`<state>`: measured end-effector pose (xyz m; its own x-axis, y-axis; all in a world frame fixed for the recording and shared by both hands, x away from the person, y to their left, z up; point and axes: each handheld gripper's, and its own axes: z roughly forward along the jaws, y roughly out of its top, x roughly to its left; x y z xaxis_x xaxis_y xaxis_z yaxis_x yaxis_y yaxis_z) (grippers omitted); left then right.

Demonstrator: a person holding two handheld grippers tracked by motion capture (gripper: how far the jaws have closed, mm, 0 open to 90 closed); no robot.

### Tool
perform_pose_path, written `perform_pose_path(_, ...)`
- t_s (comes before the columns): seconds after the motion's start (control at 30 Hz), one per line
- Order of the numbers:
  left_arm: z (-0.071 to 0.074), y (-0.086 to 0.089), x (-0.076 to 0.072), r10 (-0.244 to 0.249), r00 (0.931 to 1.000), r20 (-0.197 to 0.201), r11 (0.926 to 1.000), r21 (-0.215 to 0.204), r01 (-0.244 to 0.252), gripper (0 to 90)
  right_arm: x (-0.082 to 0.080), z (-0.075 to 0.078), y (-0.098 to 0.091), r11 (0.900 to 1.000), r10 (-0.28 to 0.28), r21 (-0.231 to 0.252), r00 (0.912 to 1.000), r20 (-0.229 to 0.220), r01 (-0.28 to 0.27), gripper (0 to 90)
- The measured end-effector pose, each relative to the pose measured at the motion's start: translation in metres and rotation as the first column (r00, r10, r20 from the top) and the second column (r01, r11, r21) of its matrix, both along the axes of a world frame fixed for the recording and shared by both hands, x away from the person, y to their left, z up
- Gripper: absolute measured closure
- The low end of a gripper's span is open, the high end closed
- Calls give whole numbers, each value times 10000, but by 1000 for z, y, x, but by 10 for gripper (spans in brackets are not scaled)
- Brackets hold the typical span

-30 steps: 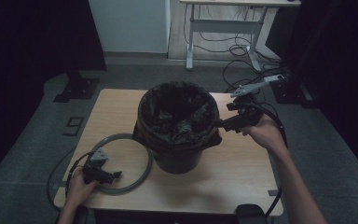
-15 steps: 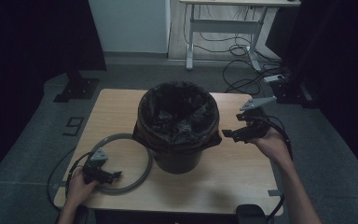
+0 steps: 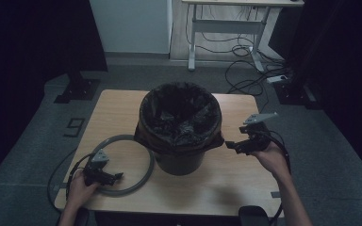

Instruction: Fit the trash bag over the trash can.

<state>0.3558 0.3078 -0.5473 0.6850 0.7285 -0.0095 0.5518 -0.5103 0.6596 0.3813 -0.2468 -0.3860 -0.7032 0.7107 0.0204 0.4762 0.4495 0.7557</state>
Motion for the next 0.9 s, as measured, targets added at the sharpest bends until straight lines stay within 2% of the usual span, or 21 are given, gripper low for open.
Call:
perform_pose_path(0.4, 0, 0, 0, 7, 10000, -1, 10000, 1, -7, 0, -4, -59, 1, 9985, -483, 242, 9981, -385, 492, 121)
perform_pose_path(0.6, 0, 0, 0, 8, 10000, -3, 10000, 1, -8, 0, -9, -87, 3, 9965, -782, 259, 9964, -330, 790, 121)
perform_pose_path(0.67, 0, 0, 0, 10, 10000, -2, 10000, 0, -10, 0, -12, -96, 6, 9959, -876, 191, 9956, -326, 883, 121)
perform_pose_path(0.9, 0, 0, 0, 0, 10000, -2, 10000, 16, 0, 0, -19, -126, 17, 9945, -892, -581, 9955, -314, 873, 121)
